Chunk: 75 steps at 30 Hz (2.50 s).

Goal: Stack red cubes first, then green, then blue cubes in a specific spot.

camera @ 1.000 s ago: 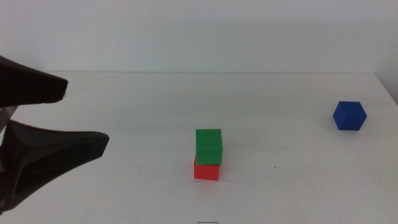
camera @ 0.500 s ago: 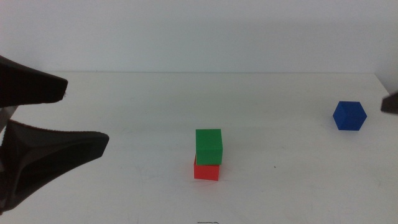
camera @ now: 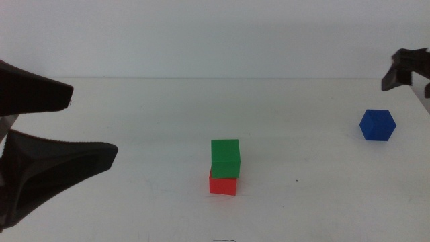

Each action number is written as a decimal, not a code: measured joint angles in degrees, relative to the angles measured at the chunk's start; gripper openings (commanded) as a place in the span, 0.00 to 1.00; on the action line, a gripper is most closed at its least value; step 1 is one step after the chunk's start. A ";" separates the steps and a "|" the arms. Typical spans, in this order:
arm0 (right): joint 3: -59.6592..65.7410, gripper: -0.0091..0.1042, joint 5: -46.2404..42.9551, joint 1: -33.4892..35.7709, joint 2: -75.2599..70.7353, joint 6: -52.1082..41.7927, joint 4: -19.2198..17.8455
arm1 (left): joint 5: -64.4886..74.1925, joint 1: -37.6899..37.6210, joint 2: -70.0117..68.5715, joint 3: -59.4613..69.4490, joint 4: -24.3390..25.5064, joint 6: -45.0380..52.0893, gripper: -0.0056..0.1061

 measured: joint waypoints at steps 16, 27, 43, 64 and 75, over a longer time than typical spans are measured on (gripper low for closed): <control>-21.08 0.91 3.75 0.00 25.65 0.26 -6.78 | 0.00 0.00 0.00 0.00 0.00 0.00 0.88; -24.78 0.91 6.48 -1.36 33.45 1.50 -8.51 | 0.00 0.00 0.00 0.00 0.00 0.00 0.88; -24.82 0.70 4.93 -2.17 37.53 2.35 -9.44 | -0.01 0.00 0.00 0.00 0.00 0.00 0.88; -9.33 0.07 6.82 5.80 16.88 5.93 -9.75 | -0.06 0.04 0.00 0.00 0.00 0.00 0.88; -11.46 0.07 16.51 30.92 8.65 31.20 -22.98 | -0.17 0.04 0.00 0.00 0.00 0.00 0.88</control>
